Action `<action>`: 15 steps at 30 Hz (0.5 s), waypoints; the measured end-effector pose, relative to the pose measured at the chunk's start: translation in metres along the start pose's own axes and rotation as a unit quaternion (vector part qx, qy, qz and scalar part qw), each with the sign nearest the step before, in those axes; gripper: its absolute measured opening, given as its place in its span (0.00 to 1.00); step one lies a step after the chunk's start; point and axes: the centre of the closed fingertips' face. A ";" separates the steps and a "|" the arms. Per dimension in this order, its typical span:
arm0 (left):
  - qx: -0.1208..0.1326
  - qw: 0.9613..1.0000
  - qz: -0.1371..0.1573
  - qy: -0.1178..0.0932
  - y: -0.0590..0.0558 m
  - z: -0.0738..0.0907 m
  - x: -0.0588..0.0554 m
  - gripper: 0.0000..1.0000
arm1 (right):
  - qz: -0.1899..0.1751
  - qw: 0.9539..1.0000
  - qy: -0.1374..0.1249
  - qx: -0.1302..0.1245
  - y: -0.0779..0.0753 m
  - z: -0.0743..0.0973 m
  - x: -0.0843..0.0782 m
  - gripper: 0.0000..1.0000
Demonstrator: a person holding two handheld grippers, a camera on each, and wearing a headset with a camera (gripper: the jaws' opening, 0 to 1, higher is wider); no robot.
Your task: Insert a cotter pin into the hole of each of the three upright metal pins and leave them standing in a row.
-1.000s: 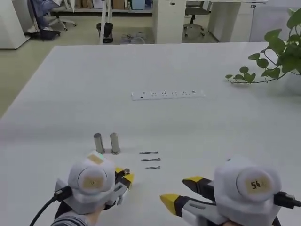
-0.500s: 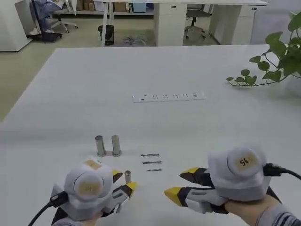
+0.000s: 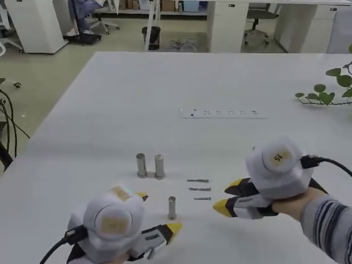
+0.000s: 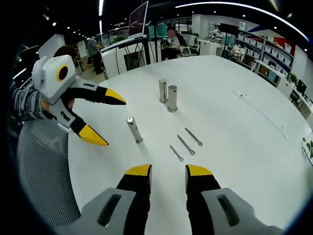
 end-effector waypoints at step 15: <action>0.006 0.999 0.050 -0.013 0.003 0.021 0.009 0.67 | 0.023 0.997 0.067 0.026 -0.020 -0.039 -0.002 0.15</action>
Point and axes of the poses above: the centre of the closed fingertips' face, and the gripper's own axes: z roughly backward along the fingers, y roughly to its left, x roughly out of its top, and after that the axes turned 11 degrees about x, right-handed
